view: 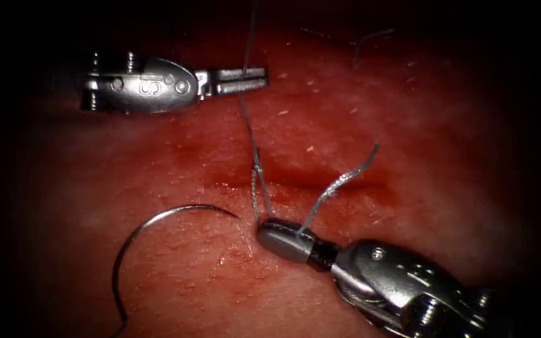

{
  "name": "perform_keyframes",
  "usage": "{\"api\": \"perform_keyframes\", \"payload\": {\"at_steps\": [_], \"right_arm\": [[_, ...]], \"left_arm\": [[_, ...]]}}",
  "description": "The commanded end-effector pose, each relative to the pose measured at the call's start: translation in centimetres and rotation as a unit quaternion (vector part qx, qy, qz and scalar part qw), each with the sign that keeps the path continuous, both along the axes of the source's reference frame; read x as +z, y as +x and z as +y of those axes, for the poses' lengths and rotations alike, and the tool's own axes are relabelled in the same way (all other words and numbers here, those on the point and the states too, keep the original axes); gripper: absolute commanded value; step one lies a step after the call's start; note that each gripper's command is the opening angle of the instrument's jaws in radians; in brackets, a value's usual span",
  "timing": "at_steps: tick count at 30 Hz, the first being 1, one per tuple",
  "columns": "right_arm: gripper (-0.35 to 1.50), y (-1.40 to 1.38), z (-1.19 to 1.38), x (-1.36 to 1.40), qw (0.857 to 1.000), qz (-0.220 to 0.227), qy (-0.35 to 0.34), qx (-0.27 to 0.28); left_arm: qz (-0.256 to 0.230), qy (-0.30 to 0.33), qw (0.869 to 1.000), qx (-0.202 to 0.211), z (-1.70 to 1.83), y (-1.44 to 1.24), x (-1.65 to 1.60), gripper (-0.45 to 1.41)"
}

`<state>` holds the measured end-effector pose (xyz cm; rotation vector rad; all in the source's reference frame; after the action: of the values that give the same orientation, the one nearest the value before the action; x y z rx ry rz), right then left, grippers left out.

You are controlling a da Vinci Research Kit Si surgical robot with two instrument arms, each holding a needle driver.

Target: Wound Closure

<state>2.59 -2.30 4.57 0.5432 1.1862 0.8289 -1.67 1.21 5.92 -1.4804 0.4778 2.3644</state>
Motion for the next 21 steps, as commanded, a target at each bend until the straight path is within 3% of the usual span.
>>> {"api": "perform_keyframes", "payload": {"at_steps": [1, 21], "right_arm": [[-0.35, 0.03, -0.09, 0.03, 1.000, 0.000, 0.001, -0.002], [-0.35, 0.02, -0.45, -0.02, 1.000, -0.006, 0.016, -0.006]], "left_arm": [[0.001, 0.000, 1.000, 0.000, 0.02, -0.06, 0.04, -0.45], [0.074, -0.059, 0.996, -0.008, 0.27, 0.05, 0.18, -0.45]]}}
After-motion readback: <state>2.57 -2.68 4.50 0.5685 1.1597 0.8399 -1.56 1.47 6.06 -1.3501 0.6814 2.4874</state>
